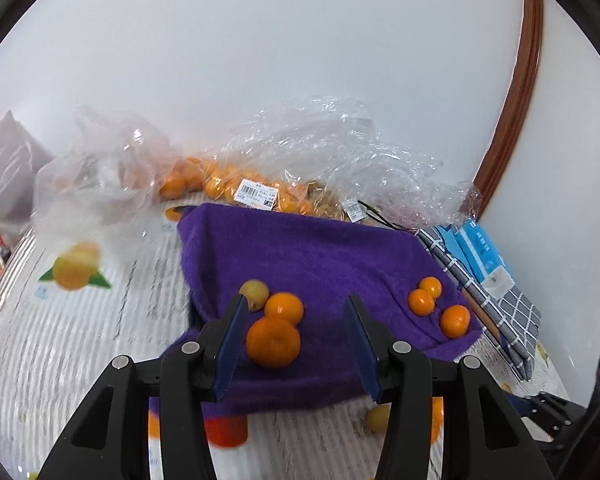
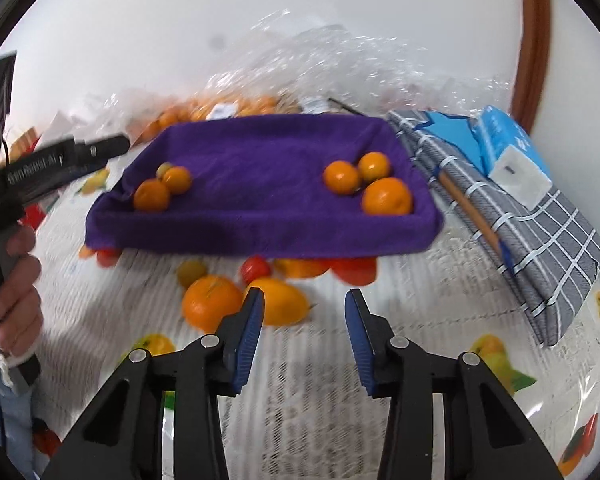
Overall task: Organize fruits
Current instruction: 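Grasp an oval orange fruit with the right tool while the left tool grasps a green-yellow fruit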
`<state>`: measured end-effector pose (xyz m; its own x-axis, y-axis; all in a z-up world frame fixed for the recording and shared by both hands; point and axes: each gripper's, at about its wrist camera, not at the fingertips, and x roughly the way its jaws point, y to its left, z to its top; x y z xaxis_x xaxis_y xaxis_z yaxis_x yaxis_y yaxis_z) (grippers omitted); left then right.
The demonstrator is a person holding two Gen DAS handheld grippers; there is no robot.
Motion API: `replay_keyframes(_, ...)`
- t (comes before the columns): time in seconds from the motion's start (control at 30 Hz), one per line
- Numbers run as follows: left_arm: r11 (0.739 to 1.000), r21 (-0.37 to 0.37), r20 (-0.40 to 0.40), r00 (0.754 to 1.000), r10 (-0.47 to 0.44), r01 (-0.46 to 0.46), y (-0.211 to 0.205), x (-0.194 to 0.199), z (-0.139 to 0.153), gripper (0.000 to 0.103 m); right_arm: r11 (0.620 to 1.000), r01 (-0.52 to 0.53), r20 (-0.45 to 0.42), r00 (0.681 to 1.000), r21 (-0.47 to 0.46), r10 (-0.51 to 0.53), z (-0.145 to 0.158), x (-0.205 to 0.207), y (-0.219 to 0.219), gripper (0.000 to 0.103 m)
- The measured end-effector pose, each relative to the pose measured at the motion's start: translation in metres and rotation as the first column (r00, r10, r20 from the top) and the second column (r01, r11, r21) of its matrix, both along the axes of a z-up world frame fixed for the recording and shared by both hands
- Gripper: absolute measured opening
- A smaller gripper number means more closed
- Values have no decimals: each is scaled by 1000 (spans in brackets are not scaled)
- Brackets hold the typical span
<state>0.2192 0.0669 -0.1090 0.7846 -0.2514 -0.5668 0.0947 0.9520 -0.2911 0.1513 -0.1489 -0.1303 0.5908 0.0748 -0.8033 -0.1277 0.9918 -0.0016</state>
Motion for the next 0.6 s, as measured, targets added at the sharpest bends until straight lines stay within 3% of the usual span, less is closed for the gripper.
replay_keyframes(0.1,1000,-18,-23,1000,-16,15,7,-20,-2,47,999,-44,-11,999,13,45,-4,-3,6,42)
replay_keyframes(0.27,999,42,11,1000,3,-4,14,-47,-7,47,999,-51,-9,999,-18,51,-11,1,5,42)
replay_keyframes(0.5,1000,-16,-88,996,6,-8,20,-36,-29,47,996,-83,-14,996,-37,82,-19,8,6,42)
replay_keyframes(0.6,1000,12,-89,996,19,-18,17,-36,-33,47,995,-97,-12,995,-36,96,-19,15,7,42)
